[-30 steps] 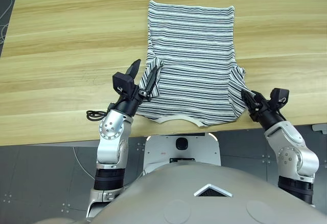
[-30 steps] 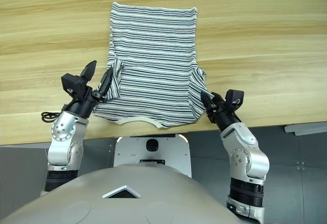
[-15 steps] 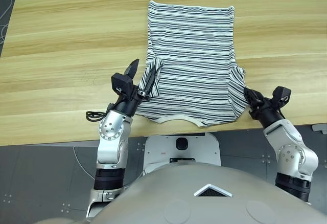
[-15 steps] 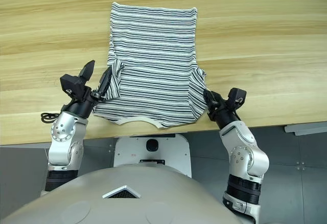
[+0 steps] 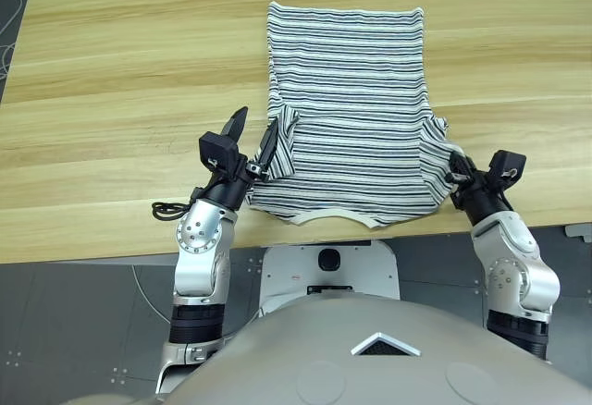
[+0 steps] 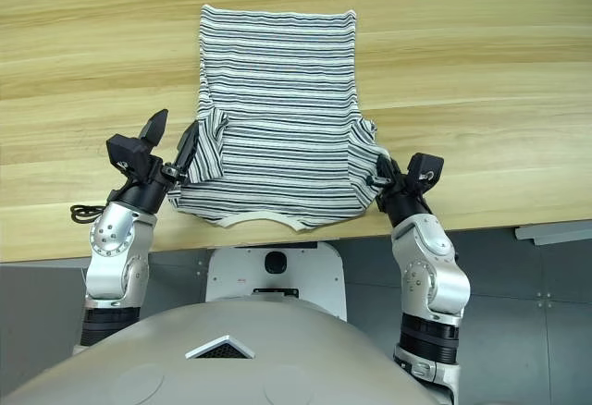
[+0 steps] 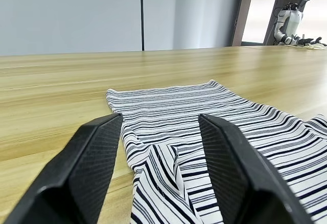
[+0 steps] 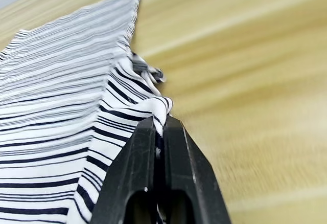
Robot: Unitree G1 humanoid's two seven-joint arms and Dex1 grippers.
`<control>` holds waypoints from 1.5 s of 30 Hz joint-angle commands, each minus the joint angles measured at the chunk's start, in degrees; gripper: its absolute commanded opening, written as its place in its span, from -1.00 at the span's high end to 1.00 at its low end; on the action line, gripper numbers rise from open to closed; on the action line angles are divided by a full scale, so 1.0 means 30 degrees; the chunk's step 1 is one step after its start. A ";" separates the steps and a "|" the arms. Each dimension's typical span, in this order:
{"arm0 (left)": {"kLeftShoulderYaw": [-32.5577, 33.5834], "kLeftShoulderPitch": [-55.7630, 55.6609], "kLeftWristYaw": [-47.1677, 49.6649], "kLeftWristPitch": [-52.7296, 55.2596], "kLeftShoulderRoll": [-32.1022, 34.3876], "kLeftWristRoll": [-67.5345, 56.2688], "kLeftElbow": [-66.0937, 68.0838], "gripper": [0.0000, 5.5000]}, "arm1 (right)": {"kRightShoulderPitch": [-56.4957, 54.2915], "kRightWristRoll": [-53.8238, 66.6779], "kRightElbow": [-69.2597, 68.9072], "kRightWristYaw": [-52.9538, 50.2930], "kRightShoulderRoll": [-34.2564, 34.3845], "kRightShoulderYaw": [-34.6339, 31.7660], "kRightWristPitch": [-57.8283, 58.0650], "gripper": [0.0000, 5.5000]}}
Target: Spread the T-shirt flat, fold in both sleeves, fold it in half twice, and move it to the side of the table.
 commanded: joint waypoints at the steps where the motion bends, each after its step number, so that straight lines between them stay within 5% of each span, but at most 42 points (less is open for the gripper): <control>1: -0.0007 0.0033 0.0146 -0.0125 -0.0057 0.0137 0.0213 -0.01 | -0.0169 -0.3513 0.0354 0.0860 -0.1426 0.2283 -0.2800 0.96; 24: -0.0048 -0.0132 0.0164 -0.0300 -0.0094 0.0317 0.0616 -0.01 | -0.0586 -1.7357 0.3166 0.0123 -0.6606 0.7784 -1.2351 0.96; 39: -0.0068 -0.0128 0.0177 -0.0205 -0.0167 0.0414 0.0535 -0.01 | -0.0935 -2.1780 0.3740 0.0349 -0.7644 0.8161 -1.1974 0.96; 45: -0.0040 -0.0123 0.0146 -0.0220 -0.0167 0.0389 0.0565 -0.01 | -0.0926 -2.2036 0.3727 0.0545 -0.8122 0.8139 -1.2279 0.59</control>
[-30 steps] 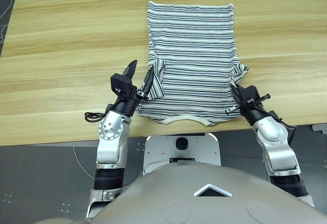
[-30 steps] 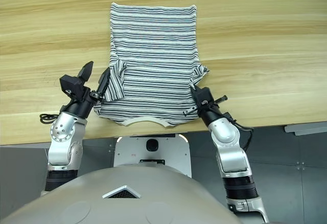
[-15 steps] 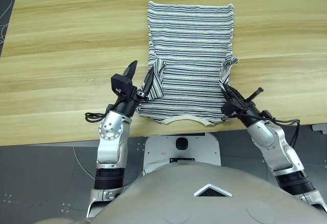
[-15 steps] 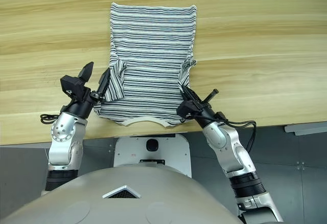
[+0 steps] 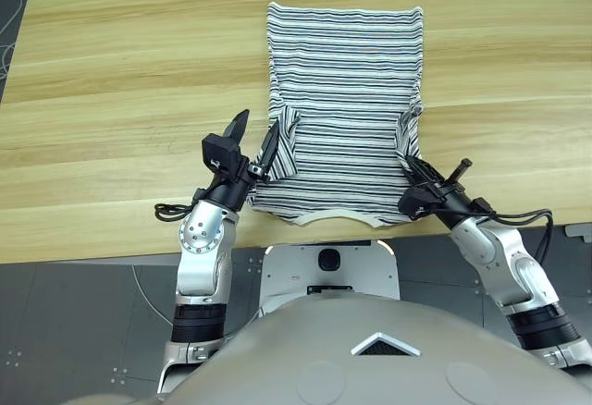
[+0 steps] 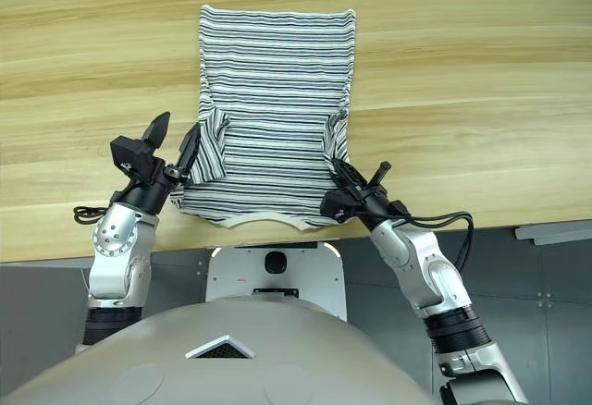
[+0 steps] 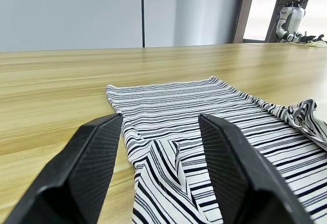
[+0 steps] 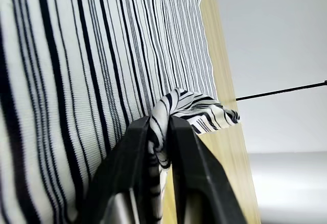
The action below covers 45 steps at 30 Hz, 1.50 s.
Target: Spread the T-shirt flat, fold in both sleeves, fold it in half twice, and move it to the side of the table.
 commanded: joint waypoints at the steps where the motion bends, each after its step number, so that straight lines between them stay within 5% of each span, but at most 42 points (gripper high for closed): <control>1: -0.0020 -0.0111 0.0143 -0.0090 -0.0002 0.0150 0.0162 -0.01 | -0.0045 -0.0349 0.0081 -0.0043 -0.0424 -0.0066 -0.0010 0.56; 4: -0.0021 -0.0117 0.0136 -0.0084 -0.0004 0.0144 0.0181 -0.01 | -0.0079 -0.0158 -0.0024 0.0022 -0.0391 -0.0158 -0.0098 0.34; 9: -0.0002 -0.0204 0.0121 -0.0117 -0.0019 0.0125 0.0293 -0.01 | -0.0410 0.1079 -0.0447 -0.0793 -0.0104 -0.0539 -0.1605 0.33; 14: 0.0027 -0.0220 0.0120 -0.0157 -0.0023 0.0114 0.0364 -0.01 | -0.0682 0.8098 -0.1830 0.0134 0.1539 -0.1944 -0.2426 0.33; 20: 0.0023 -0.0109 0.0104 -0.0140 -0.0012 0.0069 0.0227 -0.01 | -0.0794 1.5661 -0.3152 0.1917 0.3341 -0.3442 0.1722 0.33; 38: 0.0819 -0.0476 0.0099 -0.0002 0.0554 -0.0010 0.0210 -0.01 | -0.1335 0.6552 0.3109 0.1238 0.1025 -0.0549 -0.2059 0.33; 45: 0.3985 -0.5793 0.0738 -0.1662 0.4786 0.2680 0.1311 -0.01 | -0.2269 0.7630 0.2585 0.1780 0.1113 -0.1356 -0.2640 0.33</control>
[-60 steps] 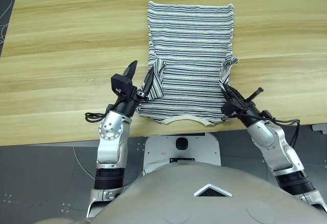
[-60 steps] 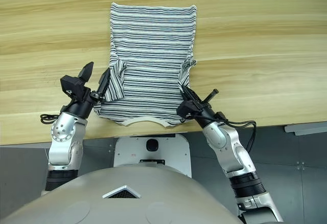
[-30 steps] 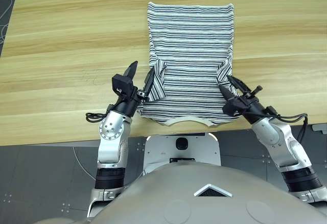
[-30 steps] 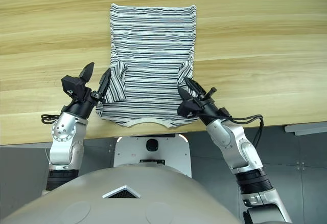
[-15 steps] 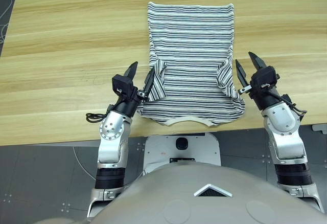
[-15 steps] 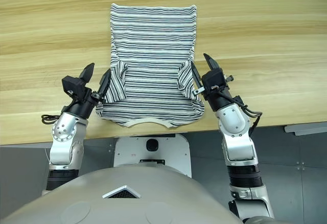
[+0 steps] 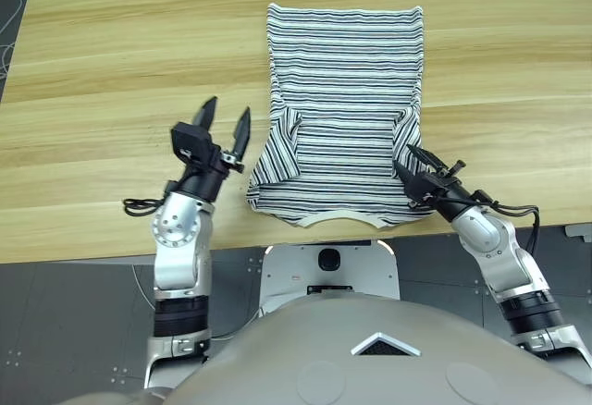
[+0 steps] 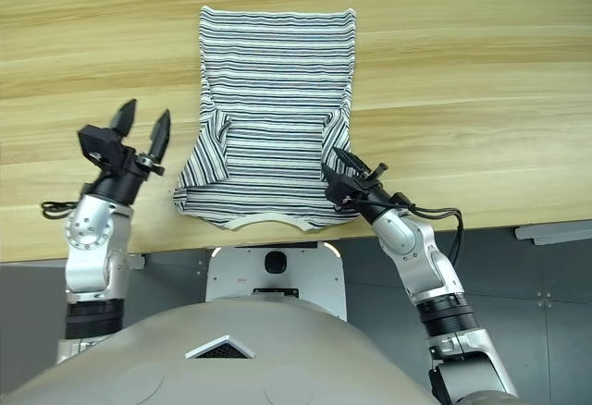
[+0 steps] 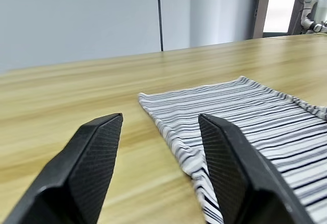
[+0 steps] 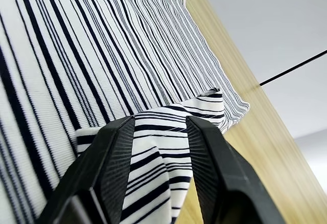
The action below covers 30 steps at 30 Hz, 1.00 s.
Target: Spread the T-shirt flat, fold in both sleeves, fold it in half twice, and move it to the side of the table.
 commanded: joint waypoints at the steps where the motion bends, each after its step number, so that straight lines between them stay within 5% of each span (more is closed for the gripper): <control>1: 0.0514 -0.4650 0.0459 -0.1730 0.3296 0.3675 0.1170 -0.01 | -0.0833 0.1944 -0.0684 0.0898 -0.0015 -0.0617 -0.0464 0.33; 8: -0.3663 -1.2020 -0.5186 -0.7550 0.9256 0.7528 0.5294 -0.01 | -0.3078 1.0048 -0.2393 0.5793 -0.2098 -0.3960 -0.2598 0.33; 13: -0.5697 -1.0524 -0.7544 -1.4192 1.1864 0.8069 0.8957 -0.01 | -0.3560 0.4410 0.1647 0.7825 -0.7260 -0.3556 -0.8672 0.33; 19: -0.5192 -0.6910 -0.5282 -2.2328 1.4829 1.2291 1.2128 -0.24 | -0.4477 -0.1218 0.5473 0.5867 -0.9148 -0.3573 -1.7201 0.32; 23: -0.4784 -0.6822 -0.3493 -2.4325 1.5123 1.4459 1.3792 -0.48 | -0.5550 -0.3341 0.7935 0.4296 -0.8700 -0.3070 -1.9071 0.23; 28: -0.4664 -0.7033 -0.1664 -2.5416 1.5062 1.6619 1.4578 -0.80 | -0.6165 -0.5890 0.9173 0.3076 -0.9136 -0.2341 -2.0299 -0.13; 30: -0.4959 -0.6906 -0.1132 -2.5392 1.4642 1.7336 1.4444 -0.80 | -0.6381 -0.7030 0.9385 0.2684 -0.9234 -0.1959 -2.0401 -0.13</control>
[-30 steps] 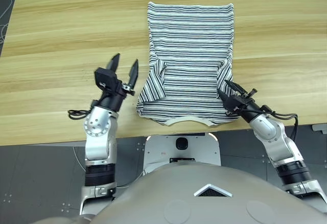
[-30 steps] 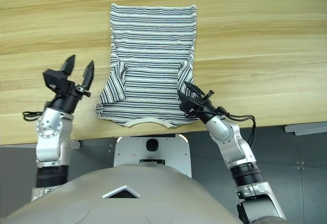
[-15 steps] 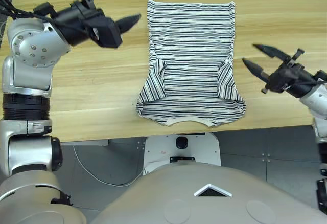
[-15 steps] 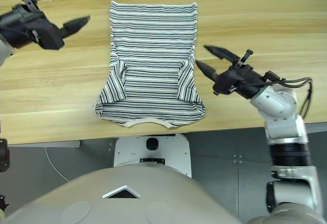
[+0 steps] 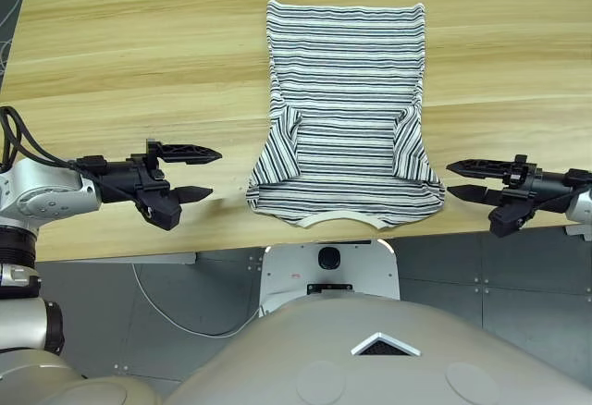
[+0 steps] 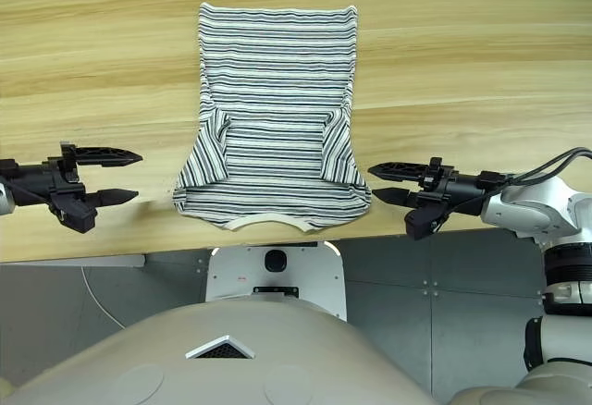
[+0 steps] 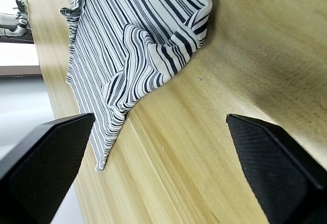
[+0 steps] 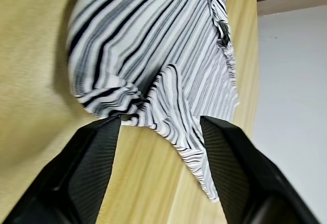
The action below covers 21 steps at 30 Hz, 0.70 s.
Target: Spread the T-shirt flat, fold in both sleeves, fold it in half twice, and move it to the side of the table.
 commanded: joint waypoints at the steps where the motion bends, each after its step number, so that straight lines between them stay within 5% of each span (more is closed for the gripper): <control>1: -0.0360 -0.0089 0.1005 -0.0175 -0.0375 0.1445 -0.0089 -0.80 | -0.0681 -0.2067 0.0417 -0.0810 -0.0482 0.0659 -0.0366 -0.13; 21: -0.4582 -0.1782 0.8757 0.1863 -0.2393 0.8890 -0.0867 -0.80 | -0.1301 -0.8824 -0.0212 -0.8544 -0.0765 0.3416 -0.0082 -0.13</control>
